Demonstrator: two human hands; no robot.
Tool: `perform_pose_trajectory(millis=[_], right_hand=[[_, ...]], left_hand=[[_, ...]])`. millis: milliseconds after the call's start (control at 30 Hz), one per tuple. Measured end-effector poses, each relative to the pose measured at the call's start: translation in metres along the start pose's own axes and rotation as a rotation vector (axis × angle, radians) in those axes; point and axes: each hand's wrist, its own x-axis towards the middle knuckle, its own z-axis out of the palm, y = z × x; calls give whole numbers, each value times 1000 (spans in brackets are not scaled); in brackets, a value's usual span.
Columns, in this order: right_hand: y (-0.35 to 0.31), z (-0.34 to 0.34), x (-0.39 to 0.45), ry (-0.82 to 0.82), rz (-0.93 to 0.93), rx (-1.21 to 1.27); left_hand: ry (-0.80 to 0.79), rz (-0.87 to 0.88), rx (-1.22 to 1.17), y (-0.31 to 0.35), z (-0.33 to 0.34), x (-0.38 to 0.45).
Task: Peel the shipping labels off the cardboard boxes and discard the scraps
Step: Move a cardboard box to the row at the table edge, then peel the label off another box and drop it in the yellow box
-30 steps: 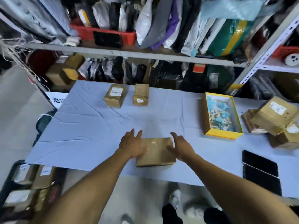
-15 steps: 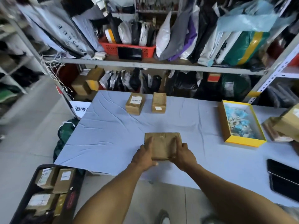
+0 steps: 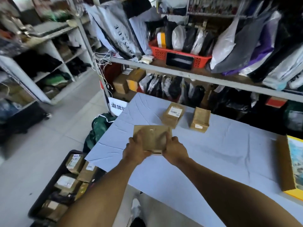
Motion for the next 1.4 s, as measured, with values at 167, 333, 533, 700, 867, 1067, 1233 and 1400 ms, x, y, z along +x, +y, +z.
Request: perform_pose_trajectory(millis=[167, 333, 533, 700, 867, 1067, 1233, 1400], right_hand=[[-37, -3, 107, 60, -85, -119], [-66, -8, 205, 51, 47, 45], [-65, 0, 291, 24, 189, 75], [-57, 14, 305, -51, 207, -42], [-31, 7, 293, -85, 101, -161], [19, 13, 243, 61, 457, 20], [53, 20, 236, 104, 477, 340], [42, 24, 182, 171, 573, 488]], left_hand=[[22, 34, 5, -30, -37, 113], [-26, 150, 30, -34, -67, 233], [-116, 154, 9, -31, -55, 335], [-261, 66, 57, -43, -25, 360], [-188, 149, 279, -23, -37, 350], [-136, 756, 337, 60, -9, 317], [-104, 829, 456, 94, 32, 299], [-51, 928, 389, 74, 46, 254]])
